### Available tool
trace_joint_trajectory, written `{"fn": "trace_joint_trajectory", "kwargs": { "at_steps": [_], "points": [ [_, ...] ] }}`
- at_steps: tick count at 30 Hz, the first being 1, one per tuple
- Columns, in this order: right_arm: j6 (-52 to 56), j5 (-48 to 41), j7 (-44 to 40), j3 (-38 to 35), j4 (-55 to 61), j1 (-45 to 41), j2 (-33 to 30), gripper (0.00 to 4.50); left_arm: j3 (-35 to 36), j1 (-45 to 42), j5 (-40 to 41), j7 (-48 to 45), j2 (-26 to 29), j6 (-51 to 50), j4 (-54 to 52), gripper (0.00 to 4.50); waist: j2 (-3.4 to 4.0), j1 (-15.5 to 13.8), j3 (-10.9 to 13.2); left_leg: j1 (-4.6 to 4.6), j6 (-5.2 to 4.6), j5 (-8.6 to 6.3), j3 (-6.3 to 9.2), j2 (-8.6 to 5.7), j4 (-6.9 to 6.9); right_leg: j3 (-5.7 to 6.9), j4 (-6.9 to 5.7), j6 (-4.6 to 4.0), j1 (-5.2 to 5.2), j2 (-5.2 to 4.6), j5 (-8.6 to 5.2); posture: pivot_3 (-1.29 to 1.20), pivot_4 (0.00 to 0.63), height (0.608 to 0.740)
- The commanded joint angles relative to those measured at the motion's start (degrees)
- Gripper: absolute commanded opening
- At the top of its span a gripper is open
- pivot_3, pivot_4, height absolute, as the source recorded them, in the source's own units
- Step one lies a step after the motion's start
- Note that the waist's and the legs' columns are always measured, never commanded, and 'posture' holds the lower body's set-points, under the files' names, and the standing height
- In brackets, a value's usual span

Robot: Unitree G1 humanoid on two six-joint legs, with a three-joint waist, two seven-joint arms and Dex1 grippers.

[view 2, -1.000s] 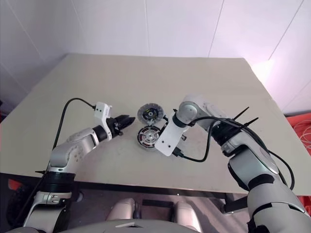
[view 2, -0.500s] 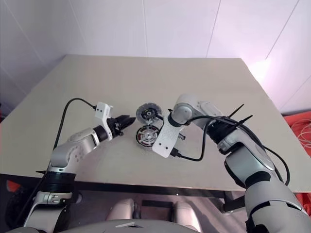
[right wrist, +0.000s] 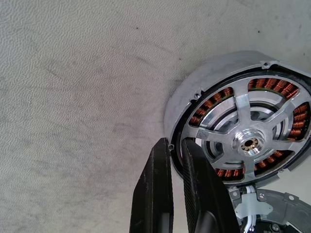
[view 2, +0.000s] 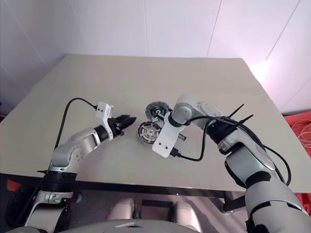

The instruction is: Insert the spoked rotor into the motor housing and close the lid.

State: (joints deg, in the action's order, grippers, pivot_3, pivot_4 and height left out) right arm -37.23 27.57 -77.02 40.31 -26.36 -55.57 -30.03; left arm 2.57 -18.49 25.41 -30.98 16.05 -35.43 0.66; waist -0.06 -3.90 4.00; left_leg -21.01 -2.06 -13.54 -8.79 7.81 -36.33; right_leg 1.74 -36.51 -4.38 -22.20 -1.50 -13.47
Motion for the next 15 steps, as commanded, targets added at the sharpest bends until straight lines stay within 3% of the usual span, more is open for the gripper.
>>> {"fn": "trace_joint_trajectory", "kwargs": {
  "at_steps": [1,11,14,15],
  "points": [
    [2.7,-1.5,-0.9,-4.5,2.9,-1.8,-5.3,0.00,0.1,-1.1,-0.3,0.0,-0.6,1.8,-0.4,2.07,-0.02,-0.5,0.0,-0.03,0.00,0.00,0.02,-0.01,0.00,0.01,0.01,0.00,0.00,0.00,0.00,0.00,0.000,0.740],
    [6.4,-2.7,-6.9,-5.6,8.7,2.8,-15.6,0.00,-0.2,-1.3,-0.6,0.1,-1.8,2.7,0.6,2.07,-0.03,-0.5,0.1,-0.25,-0.28,0.06,0.02,0.00,0.01,0.02,0.10,0.00,-0.18,0.00,0.00,0.00,0.000,0.740],
    [14.8,-7.4,-12.5,-6.9,16.6,8.1,-18.3,0.00,-0.2,-1.3,-0.7,0.1,-2.1,2.9,0.8,2.07,-0.04,-0.8,0.1,-0.23,-0.28,0.06,0.03,0.00,0.01,0.03,0.11,0.00,-0.14,0.00,0.00,0.00,0.000,0.740],
    [22.1,-9.8,-14.0,-6.9,20.3,9.4,-18.6,0.00,-0.2,-1.3,-0.8,0.1,-2.2,2.9,0.8,2.07,-0.03,-0.8,0.1,-0.20,-0.30,0.05,0.04,0.00,0.00,0.03,0.13,0.01,-0.09,0.00,0.00,0.00,0.000,0.740]
  ]
}}
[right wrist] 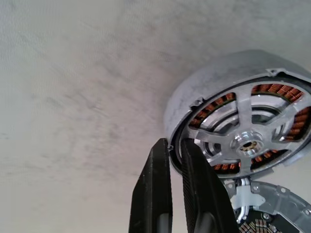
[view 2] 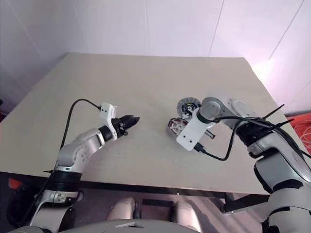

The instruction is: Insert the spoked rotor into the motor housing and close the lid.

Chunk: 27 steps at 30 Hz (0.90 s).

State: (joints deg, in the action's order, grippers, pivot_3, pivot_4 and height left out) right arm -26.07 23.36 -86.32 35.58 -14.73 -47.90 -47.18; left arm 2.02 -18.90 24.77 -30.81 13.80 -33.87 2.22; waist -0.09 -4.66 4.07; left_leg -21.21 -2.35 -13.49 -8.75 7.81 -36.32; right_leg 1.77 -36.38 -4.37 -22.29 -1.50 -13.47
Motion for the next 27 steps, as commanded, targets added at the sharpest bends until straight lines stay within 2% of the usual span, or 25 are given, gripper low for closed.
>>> {"fn": "trace_joint_trajectory", "kwargs": {
  "at_steps": [1,4,5,14,21,27],
  "points": [
    [16.2,-7.1,-5.5,-2.1,11.2,2.5,-1.8,0.00,0.3,-0.8,-0.1,0.0,-0.1,1.3,-0.8,2.07,0.00,-0.1,0.0,0.00,-0.01,-0.01,0.00,0.00,0.00,0.00,0.02,0.00,0.01,0.00,0.00,0.00,0.000,0.740],
    [30.7,-9.8,-6.2,-0.7,15.3,0.9,-0.4,0.00,0.2,-0.2,-0.2,0.0,-0.3,1.3,-1.2,2.07,0.02,0.1,0.0,0.04,-0.02,0.00,0.00,0.00,0.00,-0.01,0.01,0.00,0.02,0.00,0.00,0.00,0.000,0.740],
    [35.5,-9.0,-6.2,-0.6,14.6,-0.5,1.8,0.00,0.2,0.0,-0.2,0.0,-0.4,1.3,-1.3,2.07,0.02,0.3,0.0,0.08,0.00,0.01,0.00,0.01,0.00,-0.01,-0.02,0.00,0.03,0.00,0.00,0.00,0.000,0.740],
    [65.0,-7.9,-2.4,-0.5,12.1,-6.8,14.2,0.00,0.2,1.3,-0.1,0.4,-0.7,0.7,-2.7,2.07,0.06,0.4,0.0,0.08,0.18,0.11,0.09,0.02,0.00,0.01,-0.14,-0.03,-0.01,0.05,0.02,0.00,0.000,0.740],
    [72.5,-9.0,-2.2,1.6,12.6,-8.2,15.6,0.00,1.0,1.7,0.3,0.7,0.0,0.3,-3.5,2.07,0.06,-0.8,0.0,0.02,0.35,0.01,0.09,0.02,0.00,0.02,-0.05,-0.03,-0.02,0.04,0.02,0.00,0.000,0.740],
    [84.2,-11.4,-0.6,2.9,10.4,-12.0,19.8,0.00,1.4,1.9,0.4,1.1,0.2,0.1,-4.0,2.07,0.10,-0.7,0.1,0.11,0.45,0.05,0.10,0.03,0.01,0.01,-0.16,-0.03,-0.01,0.04,0.02,0.00,0.000,0.740]
  ]
}}
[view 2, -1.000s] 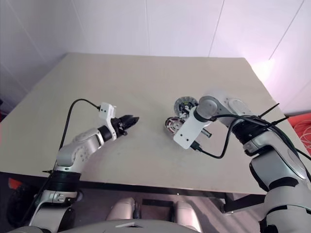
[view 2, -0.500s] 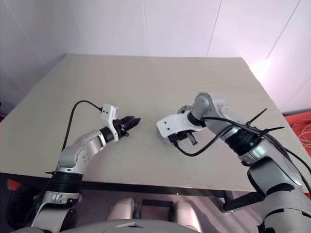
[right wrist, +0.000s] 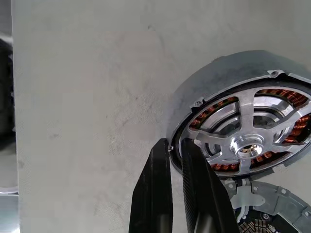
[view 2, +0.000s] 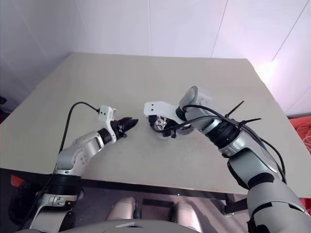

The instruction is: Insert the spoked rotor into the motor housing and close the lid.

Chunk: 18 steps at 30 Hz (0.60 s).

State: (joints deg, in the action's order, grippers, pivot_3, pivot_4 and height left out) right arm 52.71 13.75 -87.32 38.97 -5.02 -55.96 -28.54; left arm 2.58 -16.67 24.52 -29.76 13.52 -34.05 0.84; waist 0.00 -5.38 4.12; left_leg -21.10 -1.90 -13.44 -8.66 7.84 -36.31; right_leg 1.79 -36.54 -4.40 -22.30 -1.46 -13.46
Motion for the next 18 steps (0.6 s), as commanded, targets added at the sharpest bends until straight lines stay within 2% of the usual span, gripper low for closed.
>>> {"fn": "trace_joint_trajectory", "kwargs": {
  "at_steps": [1,5,9,18],
  "points": [
    [7.6,-2.5,0.9,-0.4,0.0,-4.8,2.1,0.00,1.1,-0.3,0.6,0.1,0.6,0.3,-2.7,2.07,0.02,0.0,0.0,0.00,0.02,0.01,0.00,0.00,0.00,0.00,0.00,0.00,0.00,0.00,0.00,0.00,0.000,0.740],
    [15.6,-5.1,4.7,-0.4,-4.8,-8.7,7.1,0.00,2.6,-0.3,0.8,0.5,1.6,0.4,-2.9,2.07,0.06,0.0,0.1,-0.01,0.25,0.14,0.01,0.00,0.02,-0.01,-0.01,0.00,-0.02,0.01,0.00,0.00,0.000,0.740],
    [20.4,-8.3,7.0,0.7,-6.3,-10.2,8.8,0.00,3.4,0.0,0.8,0.7,2.4,0.3,-3.2,2.07,0.12,-0.2,0.2,-0.02,0.27,0.14,0.03,-0.01,0.07,0.00,0.04,0.00,-0.01,0.01,0.00,0.00,0.000,0.740],
    [20.4,-13.6,11.5,3.2,-6.9,-10.0,8.9,0.00,6.5,0.5,0.9,1.0,4.7,0.6,-3.5,2.07,0.13,-0.2,0.2,0.00,0.31,0.15,0.03,-0.02,0.11,0.00,0.10,0.02,0.01,0.00,0.00,0.00,0.000,0.740]
  ]
}}
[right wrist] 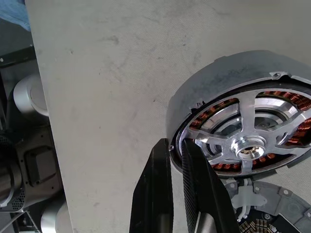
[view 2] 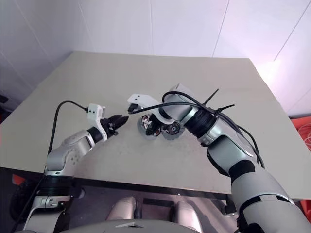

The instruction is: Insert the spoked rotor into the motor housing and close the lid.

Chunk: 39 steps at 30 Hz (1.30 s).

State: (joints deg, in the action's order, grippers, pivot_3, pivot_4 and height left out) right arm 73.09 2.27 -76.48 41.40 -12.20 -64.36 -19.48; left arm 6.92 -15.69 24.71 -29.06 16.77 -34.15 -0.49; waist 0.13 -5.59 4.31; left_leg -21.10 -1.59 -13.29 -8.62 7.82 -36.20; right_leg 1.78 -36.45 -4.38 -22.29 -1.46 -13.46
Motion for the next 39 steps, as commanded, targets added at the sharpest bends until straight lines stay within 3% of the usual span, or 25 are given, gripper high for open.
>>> {"fn": "trace_joint_trajectory", "kwargs": {
  "at_steps": [1,17,27,30,35,39],
  "points": [
    [-0.2,-2.6,1.2,0.9,0.1,-1.4,0.2,0.00,2.7,-0.6,0.8,0.3,1.9,0.8,-2.1,2.07,0.00,0.0,0.0,0.01,0.01,0.01,0.00,0.00,0.00,0.00,-0.01,0.00,0.00,0.00,0.00,0.00,0.000,0.740],
    [-5.4,-4.9,9.9,-1.4,-8.7,-1.8,5.7,0.00,3.4,-1.8,0.7,0.0,3.3,1.0,-1.4,2.07,0.01,0.1,0.0,0.12,0.12,0.06,0.01,0.00,0.00,-0.01,-0.09,0.01,0.05,0.00,0.00,0.00,0.000,0.740],
    [-4.8,-7.1,10.0,-1.8,-5.0,-1.7,5.0,3.31,3.3,-2.7,0.5,-0.5,3.6,1.4,-0.2,2.07,0.00,0.1,0.0,0.08,0.19,0.11,0.03,-0.01,0.05,-0.01,-0.12,0.01,0.01,0.00,0.01,0.00,0.000,0.740],
    [-4.2,-8.4,11.9,-5.5,-6.2,-4.4,6.7,4.35,3.0,-3.2,0.4,-0.6,3.4,1.5,0.5,2.07,0.01,0.1,0.0,0.08,0.20,0.11,0.03,0.00,0.07,-0.01,-0.12,0.01,-0.01,0.01,0.01,0.00,0.000,0.740],
    [-7.3,-10.5,18.5,-17.9,-13.2,-13.2,10.1,4.47,2.1,-4.4,0.2,-1.4,3.0,1.8,2.2,2.07,0.03,0.3,0.2,0.06,0.30,0.18,0.03,0.00,0.09,-0.03,-0.21,0.00,-0.11,0.03,0.00,0.00,0.000,0.740],
    [-15.7,-9.4,22.0,-23.5,-16.5,-16.6,6.6,4.47,0.8,-5.6,0.2,-2.5,2.7,1.7,3.2,2.07,-0.01,-0.1,0.2,-0.01,0.28,0.16,0.03,-0.01,0.17,-0.03,-0.10,-0.01,-0.13,0.03,-0.01,0.00,0.000,0.740]
  ]
}}
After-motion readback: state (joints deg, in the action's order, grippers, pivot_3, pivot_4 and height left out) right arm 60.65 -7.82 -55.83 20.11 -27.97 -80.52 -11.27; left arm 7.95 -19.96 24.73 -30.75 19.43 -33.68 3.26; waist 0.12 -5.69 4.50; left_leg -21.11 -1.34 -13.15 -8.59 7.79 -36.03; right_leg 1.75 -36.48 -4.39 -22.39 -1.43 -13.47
